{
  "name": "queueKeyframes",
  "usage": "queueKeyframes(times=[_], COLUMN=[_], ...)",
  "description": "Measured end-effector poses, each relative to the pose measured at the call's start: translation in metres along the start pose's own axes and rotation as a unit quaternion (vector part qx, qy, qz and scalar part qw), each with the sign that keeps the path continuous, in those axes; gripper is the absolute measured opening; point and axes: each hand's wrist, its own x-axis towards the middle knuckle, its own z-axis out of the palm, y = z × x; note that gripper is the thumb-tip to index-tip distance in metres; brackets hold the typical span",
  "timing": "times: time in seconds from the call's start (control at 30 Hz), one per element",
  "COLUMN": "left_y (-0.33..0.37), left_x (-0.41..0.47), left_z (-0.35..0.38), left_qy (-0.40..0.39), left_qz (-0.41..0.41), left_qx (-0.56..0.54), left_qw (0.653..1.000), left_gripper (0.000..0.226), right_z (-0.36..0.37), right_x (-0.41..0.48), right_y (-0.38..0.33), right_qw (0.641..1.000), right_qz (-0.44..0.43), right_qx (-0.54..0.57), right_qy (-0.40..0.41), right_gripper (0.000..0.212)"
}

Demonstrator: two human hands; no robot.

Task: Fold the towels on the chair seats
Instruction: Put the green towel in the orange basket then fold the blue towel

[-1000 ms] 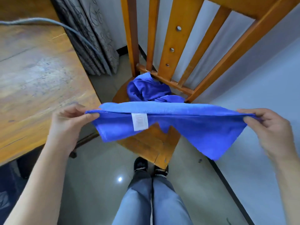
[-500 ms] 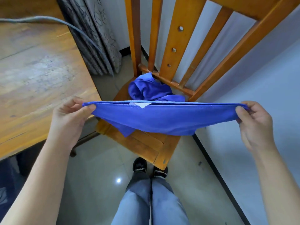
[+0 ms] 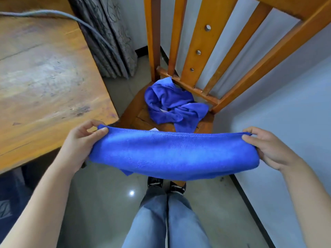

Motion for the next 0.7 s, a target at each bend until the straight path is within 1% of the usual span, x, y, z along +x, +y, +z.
queueKeyframes(times=[0.03,0.07,0.13,0.2,0.23,0.3,0.33,0.37,0.43,0.53,0.6,0.7], left_y=[-0.006,-0.009,-0.012,-0.011,-0.010,-0.007,-0.004,-0.001,0.001,-0.008,-0.017,-0.033], left_x=[0.005,0.011,0.023,0.037,0.045,0.057,0.063,0.066,0.070,0.072,0.068,0.054], left_z=[0.005,0.012,0.025,0.035,0.040,0.049,0.054,0.060,0.070,0.080,0.081,0.084], left_qy=[0.001,0.003,0.000,0.019,0.038,0.084,0.104,0.120,0.139,0.147,0.144,0.134], left_qz=[0.002,0.008,0.036,0.059,0.067,0.080,0.088,0.099,0.104,0.091,0.100,0.145], left_qx=[0.022,0.043,0.087,0.115,0.127,0.172,0.207,0.241,0.278,0.306,0.339,0.423], left_qw=[1.000,0.999,0.996,0.991,0.989,0.978,0.969,0.958,0.945,0.936,0.924,0.885], left_gripper=[0.023,0.022,0.025,0.029,0.027,0.016,0.009,0.008,0.017,0.023,0.025,0.024], right_z=[0.003,0.004,0.009,0.012,0.013,0.009,0.008,0.009,0.011,0.010,0.009,0.008], right_x=[0.009,0.020,0.040,0.054,0.061,0.073,0.080,0.083,0.089,0.095,0.097,0.095], right_y=[0.002,0.005,0.005,0.001,-0.002,-0.002,-0.002,-0.002,0.002,0.012,0.021,0.038], right_qw=[1.000,0.999,0.991,0.981,0.976,0.965,0.962,0.958,0.950,0.940,0.947,0.964], right_qz=[-0.008,-0.022,-0.050,-0.081,-0.092,-0.103,-0.107,-0.110,-0.112,-0.104,-0.084,-0.037], right_qx=[0.007,0.001,-0.031,-0.046,-0.049,-0.074,-0.089,-0.102,-0.140,-0.177,-0.162,-0.091], right_qy=[0.019,0.050,0.116,0.168,0.192,0.228,0.236,0.244,0.254,0.272,0.264,0.249], right_gripper=[0.018,0.013,0.024,0.026,0.026,0.025,0.023,0.018,0.009,0.008,0.010,0.022])
